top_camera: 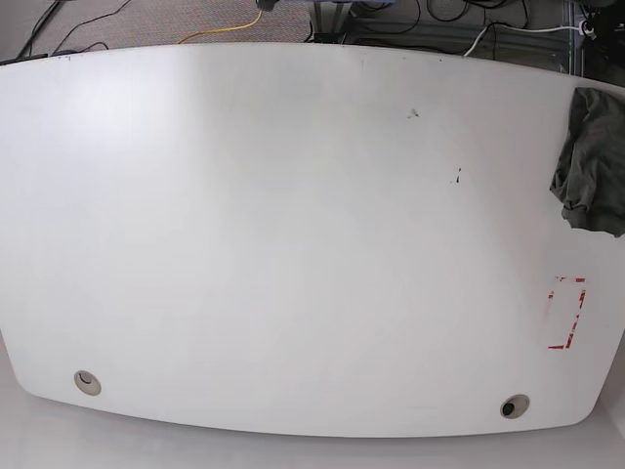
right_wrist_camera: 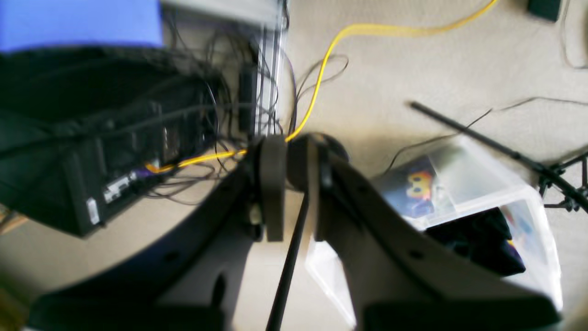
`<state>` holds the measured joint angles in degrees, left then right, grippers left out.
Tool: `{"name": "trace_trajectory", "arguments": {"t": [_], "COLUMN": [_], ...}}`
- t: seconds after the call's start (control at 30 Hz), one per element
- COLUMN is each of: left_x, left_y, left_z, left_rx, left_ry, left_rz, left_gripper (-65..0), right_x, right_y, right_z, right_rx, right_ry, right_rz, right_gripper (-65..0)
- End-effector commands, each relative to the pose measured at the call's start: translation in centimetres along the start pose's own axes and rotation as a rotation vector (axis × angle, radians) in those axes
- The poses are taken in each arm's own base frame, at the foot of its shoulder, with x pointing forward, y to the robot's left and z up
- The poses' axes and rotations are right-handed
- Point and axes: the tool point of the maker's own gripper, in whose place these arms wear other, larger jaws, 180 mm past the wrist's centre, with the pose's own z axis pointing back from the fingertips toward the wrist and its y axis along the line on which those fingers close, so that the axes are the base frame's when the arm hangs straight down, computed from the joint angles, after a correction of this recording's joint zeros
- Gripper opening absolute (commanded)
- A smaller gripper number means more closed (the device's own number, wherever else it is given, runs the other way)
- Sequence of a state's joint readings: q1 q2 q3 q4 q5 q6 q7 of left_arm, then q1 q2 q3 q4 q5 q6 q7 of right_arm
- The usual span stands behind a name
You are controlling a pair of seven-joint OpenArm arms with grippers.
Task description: Layout the t-shirt on the table in an organized manner, then fold the t-shirt properly
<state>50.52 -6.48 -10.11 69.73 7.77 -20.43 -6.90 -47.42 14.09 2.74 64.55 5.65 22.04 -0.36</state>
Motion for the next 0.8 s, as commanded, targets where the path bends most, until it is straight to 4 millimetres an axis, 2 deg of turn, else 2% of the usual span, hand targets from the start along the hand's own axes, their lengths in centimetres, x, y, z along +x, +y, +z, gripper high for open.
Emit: {"name": "trace_trajectory", "arguments": {"t": [0.0, 0.07, 0.13, 0.23, 0.3, 0.37, 0.57, 0.77], "left_x": [-1.4, -1.9, -1.5, -1.4, -2.0, -1.7, -2.6, -3.5], "left_y": [1.0, 1.1, 1.2, 1.6, 1.8, 2.1, 2.3, 2.1], "left_z": [-0.4, -1.2, -2.2, -3.7, -4.4, -5.6, -7.8, -9.1], "left_rx": [0.001, -0.002, -0.005, -0.004, -0.004, -0.002, -0.007, -0.01], "left_ry": [0.031, 0.05, 0.05, 0.063, 0.087, 0.097, 0.16, 0.222], "left_rz": [0.011, 0.022, 0.028, 0.045, 0.064, 0.084, 0.144, 0.196], "left_gripper": [-40.6, -40.6, -40.6, -40.6, -40.6, -40.6, -40.6, -40.6], "right_x": [-0.6, -0.5, -0.4, 0.0, -0.4, -0.6, 0.6, 2.3], "right_y": [-0.2, 0.1, 0.4, 0.2, 0.1, -0.2, -0.1, -0.6], "right_z": [-0.6, -1.4, -2.1, -3.3, -3.9, -4.5, -6.4, -7.7], "right_rx": [0.003, 0.009, 0.014, 0.009, 0.006, 0.001, 0.003, -0.002], "right_ry": [0.005, -0.007, -0.012, -0.005, 0.012, 0.028, 0.033, 0.025], "right_rz": [-0.002, -0.007, -0.017, -0.025, -0.043, -0.054, -0.086, -0.098], "right_gripper": [-56.8, -56.8, -56.8, -56.6, -56.6, -56.6, -56.4, -56.3]}}
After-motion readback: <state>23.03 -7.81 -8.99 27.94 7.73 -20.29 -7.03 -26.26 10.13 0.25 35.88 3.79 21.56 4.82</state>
